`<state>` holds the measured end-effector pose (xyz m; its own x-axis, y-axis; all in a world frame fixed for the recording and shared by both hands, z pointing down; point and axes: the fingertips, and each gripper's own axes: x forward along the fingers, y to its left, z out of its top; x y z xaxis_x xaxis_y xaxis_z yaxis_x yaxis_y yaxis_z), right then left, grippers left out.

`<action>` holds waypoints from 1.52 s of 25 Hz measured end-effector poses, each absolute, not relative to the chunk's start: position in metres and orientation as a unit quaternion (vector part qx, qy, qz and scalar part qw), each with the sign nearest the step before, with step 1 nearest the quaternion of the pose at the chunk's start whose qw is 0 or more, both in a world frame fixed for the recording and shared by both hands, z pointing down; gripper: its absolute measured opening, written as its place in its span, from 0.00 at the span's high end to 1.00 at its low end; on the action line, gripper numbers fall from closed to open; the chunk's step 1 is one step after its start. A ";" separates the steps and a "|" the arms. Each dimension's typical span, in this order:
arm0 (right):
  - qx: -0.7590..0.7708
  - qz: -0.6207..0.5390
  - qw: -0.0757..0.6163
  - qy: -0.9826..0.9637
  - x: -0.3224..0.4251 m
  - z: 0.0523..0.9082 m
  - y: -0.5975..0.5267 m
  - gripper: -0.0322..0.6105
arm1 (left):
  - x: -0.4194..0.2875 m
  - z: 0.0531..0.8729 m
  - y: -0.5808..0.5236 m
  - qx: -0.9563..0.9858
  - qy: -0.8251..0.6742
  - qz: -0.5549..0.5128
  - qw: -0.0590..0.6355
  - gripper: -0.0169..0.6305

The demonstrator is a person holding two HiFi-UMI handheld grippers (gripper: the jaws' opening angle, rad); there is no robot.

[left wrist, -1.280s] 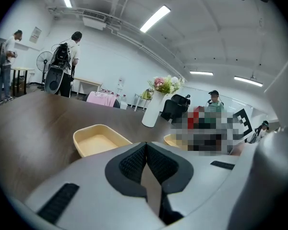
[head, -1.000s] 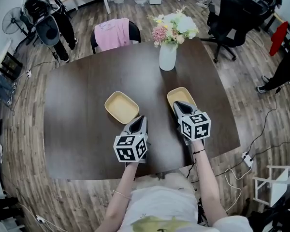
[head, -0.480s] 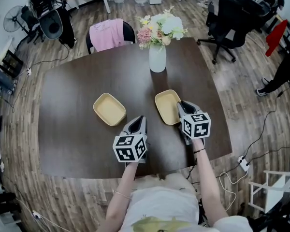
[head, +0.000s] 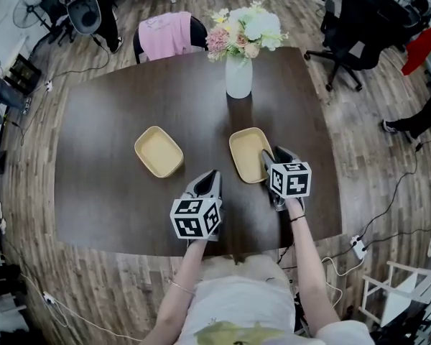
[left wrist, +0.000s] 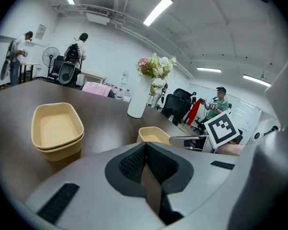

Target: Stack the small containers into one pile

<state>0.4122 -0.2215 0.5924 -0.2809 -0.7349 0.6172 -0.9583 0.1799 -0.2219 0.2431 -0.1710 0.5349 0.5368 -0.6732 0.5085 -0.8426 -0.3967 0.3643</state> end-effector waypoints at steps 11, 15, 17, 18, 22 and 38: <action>0.570 0.303 0.238 -0.726 0.417 0.615 -0.224 0.88 | 0.242 0.543 -0.163 0.808 -0.482 0.148 0.306 0.94; 0.569 0.298 0.232 -0.731 0.414 0.611 -0.224 0.89 | 0.237 0.541 -0.161 0.803 -0.493 0.142 0.303 0.94; 0.572 0.303 0.218 -0.731 0.413 0.607 -0.224 0.89 | 0.232 0.539 -0.160 0.800 -0.500 0.138 0.302 0.94; 0.572 0.305 0.212 -0.731 0.412 0.605 -0.224 0.89 | 0.230 0.537 -0.160 0.798 -0.503 0.136 0.301 0.94; 0.572 0.309 0.193 -0.735 0.404 0.596 -0.222 0.89 | 0.221 0.530 -0.157 0.795 -0.515 0.130 0.293 0.94; 0.553 0.310 0.146 -0.760 0.318 0.559 -0.236 0.89 | 0.137 0.506 -0.152 0.779 -0.549 0.107 0.283 0.94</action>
<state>0.3178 -0.2364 0.5587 -0.3463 -0.7492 0.5646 -0.9304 0.1971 -0.3091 0.1371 -0.1523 0.5057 0.3751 -0.7944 0.4778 -0.9159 -0.2382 0.3231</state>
